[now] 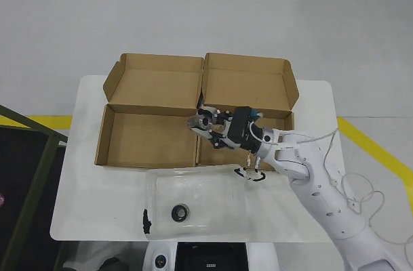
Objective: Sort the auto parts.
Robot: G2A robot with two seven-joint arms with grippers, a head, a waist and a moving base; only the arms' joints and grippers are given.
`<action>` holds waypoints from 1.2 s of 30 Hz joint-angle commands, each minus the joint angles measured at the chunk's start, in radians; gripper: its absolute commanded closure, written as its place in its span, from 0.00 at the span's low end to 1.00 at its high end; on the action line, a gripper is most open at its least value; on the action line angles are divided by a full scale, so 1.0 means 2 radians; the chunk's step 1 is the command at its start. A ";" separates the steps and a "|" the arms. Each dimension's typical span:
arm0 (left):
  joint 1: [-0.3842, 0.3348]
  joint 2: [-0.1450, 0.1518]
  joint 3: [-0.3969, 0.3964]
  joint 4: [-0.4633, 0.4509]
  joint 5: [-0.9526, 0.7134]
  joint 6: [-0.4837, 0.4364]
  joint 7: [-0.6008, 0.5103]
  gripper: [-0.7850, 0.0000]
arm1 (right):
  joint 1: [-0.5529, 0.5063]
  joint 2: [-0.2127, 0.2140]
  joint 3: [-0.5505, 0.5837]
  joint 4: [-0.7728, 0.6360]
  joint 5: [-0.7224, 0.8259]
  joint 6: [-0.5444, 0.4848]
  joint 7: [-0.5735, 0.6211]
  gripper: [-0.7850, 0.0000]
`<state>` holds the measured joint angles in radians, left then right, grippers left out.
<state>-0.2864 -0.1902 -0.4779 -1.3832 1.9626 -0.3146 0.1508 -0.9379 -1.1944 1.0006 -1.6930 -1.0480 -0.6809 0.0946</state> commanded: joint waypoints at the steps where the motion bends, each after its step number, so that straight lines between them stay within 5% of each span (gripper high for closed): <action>1: 0.000 0.000 0.000 0.000 0.000 0.000 0.000 0.00 | 0.013 -0.003 -0.011 0.007 -0.005 0.007 0.008 1.00; 36: 0.000 0.000 0.000 0.000 0.000 0.000 0.000 0.00 | 0.214 -0.104 -0.213 0.239 -0.039 0.074 0.162 1.00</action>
<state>-0.2864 -0.1902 -0.4779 -1.3832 1.9626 -0.3146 0.1508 -0.5180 -1.3944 0.5831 -1.2278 -1.1246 -0.5357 0.4143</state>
